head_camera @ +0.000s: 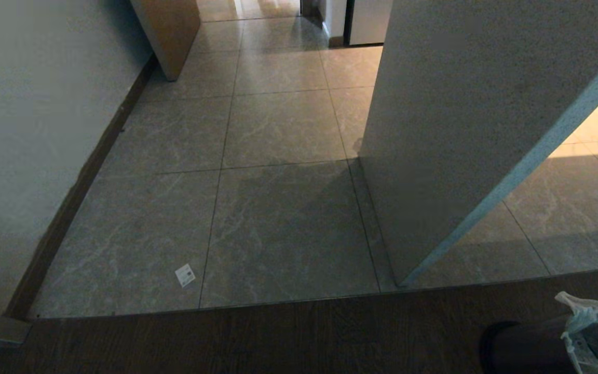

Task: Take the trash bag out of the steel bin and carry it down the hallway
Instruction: Pick up the trash bag

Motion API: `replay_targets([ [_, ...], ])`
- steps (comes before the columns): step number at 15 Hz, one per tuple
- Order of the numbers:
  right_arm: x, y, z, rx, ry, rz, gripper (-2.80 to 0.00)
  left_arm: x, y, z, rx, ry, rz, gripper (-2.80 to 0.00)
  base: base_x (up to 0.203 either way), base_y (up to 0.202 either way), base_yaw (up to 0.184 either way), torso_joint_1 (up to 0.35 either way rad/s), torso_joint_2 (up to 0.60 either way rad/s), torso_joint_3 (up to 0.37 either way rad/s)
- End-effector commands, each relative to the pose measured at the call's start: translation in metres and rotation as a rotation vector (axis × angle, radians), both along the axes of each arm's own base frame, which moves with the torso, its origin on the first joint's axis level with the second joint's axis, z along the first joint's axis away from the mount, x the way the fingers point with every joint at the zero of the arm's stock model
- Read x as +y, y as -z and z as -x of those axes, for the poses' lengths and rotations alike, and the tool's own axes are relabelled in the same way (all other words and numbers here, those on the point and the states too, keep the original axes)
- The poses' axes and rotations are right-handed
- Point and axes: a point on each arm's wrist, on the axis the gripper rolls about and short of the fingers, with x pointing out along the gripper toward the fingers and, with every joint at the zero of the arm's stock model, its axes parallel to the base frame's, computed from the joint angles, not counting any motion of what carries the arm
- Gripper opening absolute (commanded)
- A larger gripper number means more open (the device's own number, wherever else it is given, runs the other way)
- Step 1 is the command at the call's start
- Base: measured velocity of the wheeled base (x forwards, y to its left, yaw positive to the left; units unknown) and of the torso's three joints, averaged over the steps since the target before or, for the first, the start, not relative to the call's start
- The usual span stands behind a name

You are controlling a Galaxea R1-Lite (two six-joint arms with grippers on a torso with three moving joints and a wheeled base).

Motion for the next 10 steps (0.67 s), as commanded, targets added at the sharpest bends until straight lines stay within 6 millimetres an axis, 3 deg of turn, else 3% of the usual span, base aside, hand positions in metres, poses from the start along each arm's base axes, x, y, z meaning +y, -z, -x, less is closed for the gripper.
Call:
replay_targets([
  [1, -0.004, -0.012, -0.001, 0.03, 0.049, 0.093, -2.8, 0.0, 0.0, 0.0, 0.0, 0.0, 0.0, -2.8, 0.0, 0.0, 0.0, 0.0, 0.0, 0.0],
  [3, -0.014, -0.016, -0.006, 0.067, 0.091, 0.137, -2.8, 0.0, 0.0, 0.0, 0.0, 0.0, 0.0, -2.8, 0.0, 0.0, 0.0, 0.0, 0.0, 0.0],
  [4, -0.017, -0.018, -0.008, 0.065, 0.093, 0.145, 0.0, 0.0, 0.0, 0.0, 0.0, 0.0, 0.0, -2.8, 0.0, 0.0, 0.0, 0.0, 0.0, 0.0],
  [7, -0.026, -0.022, -0.014, 0.045, 0.101, 0.166, 0.0, 0.0, 0.0, 0.0, 0.0, 0.0, 0.0, -2.8, 0.0, 0.0, 0.0, 0.0, 0.0, 0.0],
  [10, -0.034, -0.009, -0.02, 0.055, 0.134, 0.111, 0.0, 0.0, 0.0, 0.0, 0.0, 0.0, 0.0, -2.8, 0.0, 0.0, 0.0, 0.0, 0.0, 0.0],
])
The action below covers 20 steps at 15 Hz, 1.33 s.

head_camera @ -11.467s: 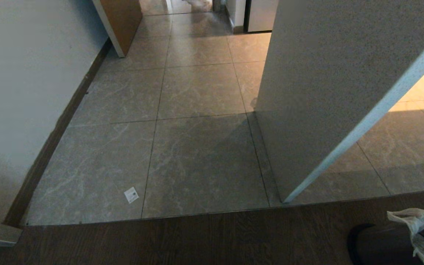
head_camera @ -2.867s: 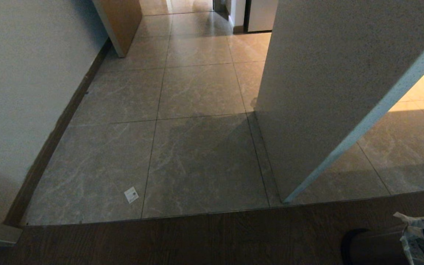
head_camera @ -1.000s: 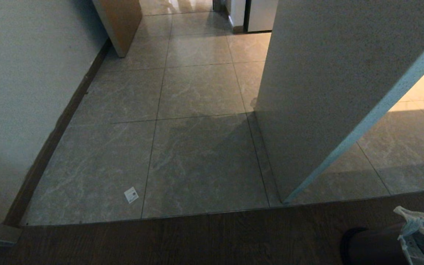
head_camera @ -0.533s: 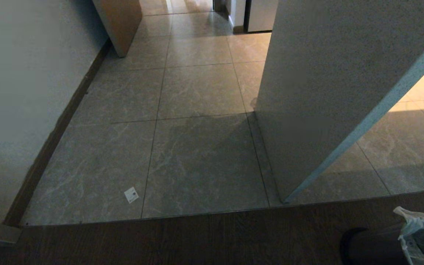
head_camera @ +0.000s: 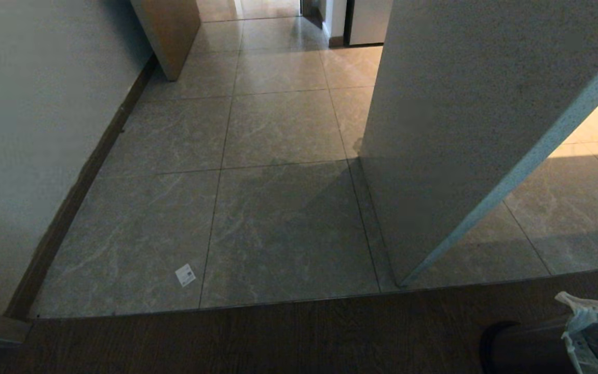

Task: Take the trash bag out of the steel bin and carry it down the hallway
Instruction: Pick up the trash bag

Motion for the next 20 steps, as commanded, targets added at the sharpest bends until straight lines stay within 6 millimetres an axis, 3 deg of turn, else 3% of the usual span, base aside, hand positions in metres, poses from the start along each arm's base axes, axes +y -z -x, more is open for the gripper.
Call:
replay_targets([
  [1, -0.008, 0.014, -0.005, 0.002, 0.023, -0.046, 0.0, 0.0, 0.0, 0.0, 0.0, -0.001, 0.0, -2.8, 0.0, 0.0, 0.0, 0.0, 0.0, 0.0],
  [8, -0.027, 0.033, -0.022, -0.077, 0.132, -0.212, 0.0, 0.0, 0.0, 0.0, 0.0, -0.001, 0.0, -2.8, 0.0, 0.0, 0.0, 0.0, 0.0, 0.0],
  [10, -0.031, 0.027, -0.025, -0.153, 0.092, -0.133, 0.0, 0.0, 0.0, 0.0, 0.0, -0.001, 0.0, -2.8, 0.0, 0.0, 0.0, 0.0, 0.0, 0.0],
  [20, -0.02, 0.057, -0.045, -0.157, 0.043, -0.164, 0.0, 0.0, 0.0, 0.0, 0.0, -0.001, 0.0, -2.8, 0.0, 0.0, 0.0, 0.0, 0.0, 0.0],
])
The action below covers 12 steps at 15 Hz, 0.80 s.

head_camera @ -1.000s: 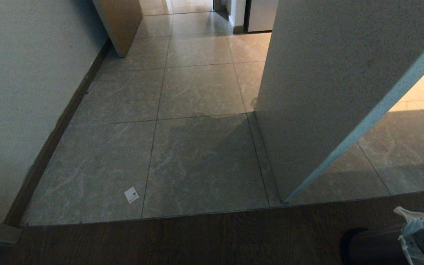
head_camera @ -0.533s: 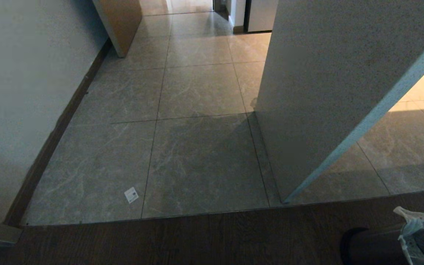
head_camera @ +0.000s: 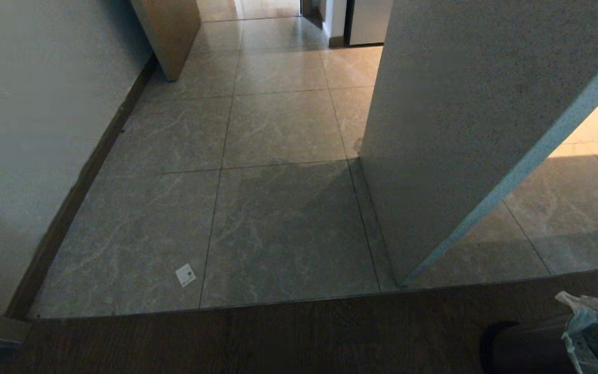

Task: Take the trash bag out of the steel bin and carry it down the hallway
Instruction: Pick up the trash bag

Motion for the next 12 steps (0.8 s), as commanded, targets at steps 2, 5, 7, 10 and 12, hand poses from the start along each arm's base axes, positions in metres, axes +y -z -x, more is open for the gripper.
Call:
replay_targets([
  [2, 0.001, 0.012, -0.004, 0.002, -0.011, -0.001, 0.0, 0.0, 0.0, 0.0, 0.0, 0.0, 0.0, -2.8, 0.0, 0.0, 0.0, 0.0, 0.0, 0.0],
  [5, 0.002, 0.019, -0.008, -0.002, -0.018, 0.011, 0.0, 0.0, 0.0, 0.0, 0.0, 0.0, 0.0, -2.8, 0.0, 0.0, 0.0, 0.0, 0.0, 0.0],
  [7, 0.0, 0.016, -0.011, -0.031, -0.02, 0.06, 0.0, 0.0, 0.0, 0.0, 0.0, 0.0, 0.0, -2.8, 0.0, 0.0, 0.0, 0.0, 0.0, 0.0],
  [10, 0.003, 0.02, -0.008, -0.016, -0.014, 0.053, 0.0, 0.0, 0.0, 0.0, 0.0, 0.0, 0.0, -2.8, 0.0, 0.0, 0.0, 0.0, 0.0, 0.0],
  [12, 0.005, 0.023, -0.008, -0.005, -0.01, 0.055, 0.0, 0.0, 0.0, 0.0, 0.0, 0.0, 0.0, -2.8, 0.0, 0.0, 0.0, 0.0, 0.0, 0.0],
])
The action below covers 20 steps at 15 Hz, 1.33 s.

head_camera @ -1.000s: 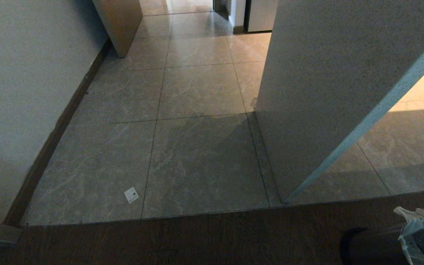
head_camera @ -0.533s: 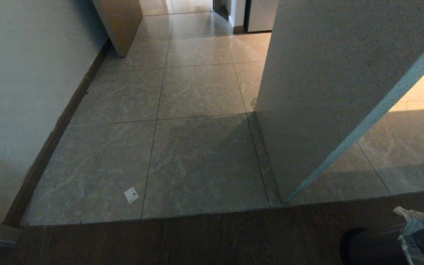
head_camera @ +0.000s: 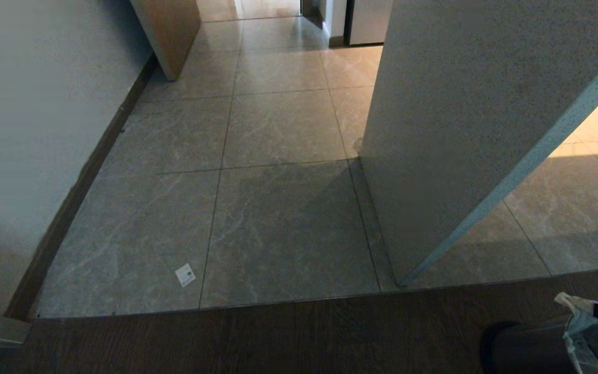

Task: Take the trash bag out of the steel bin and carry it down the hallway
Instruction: Pick up the trash bag

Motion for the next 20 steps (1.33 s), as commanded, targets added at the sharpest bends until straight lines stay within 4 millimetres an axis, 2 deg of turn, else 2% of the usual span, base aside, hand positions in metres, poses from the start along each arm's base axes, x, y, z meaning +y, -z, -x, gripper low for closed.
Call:
replay_targets([
  [1, 0.004, 0.005, 0.0, 0.014, -0.006, -0.01, 0.0, 0.0, 0.0, 0.0, 0.0, 0.0, 0.001, -2.8, 0.0, 0.0, 0.0, 0.0, 0.0, 0.0],
  [5, 0.008, 0.008, -0.001, 0.033, -0.002, -0.016, 0.0, 0.0, 0.0, 0.0, 0.0, 0.0, 0.001, -2.8, 0.0, 0.0, 0.0, 0.0, 0.0, 0.0],
  [6, 0.008, 0.009, -0.001, 0.035, -0.003, -0.017, -2.8, 0.0, 0.0, 0.0, 0.0, 0.0, 0.001, -2.8, 0.0, 0.0, 0.0, 0.0, 0.0, 0.0],
  [16, 0.01, 0.011, -0.001, 0.052, -0.002, -0.011, -2.8, 0.0, 0.0, 0.0, 0.0, 0.0, 0.001, -2.8, 0.0, 0.0, 0.0, 0.0, 0.0, 0.0],
  [20, 0.01, 0.0, -0.001, 0.056, 0.032, 0.02, -2.8, 0.0, 0.0, 0.0, 0.0, 0.0, 0.001, -2.8, 0.0, 0.0, 0.0, 0.0, 0.0, 0.0],
])
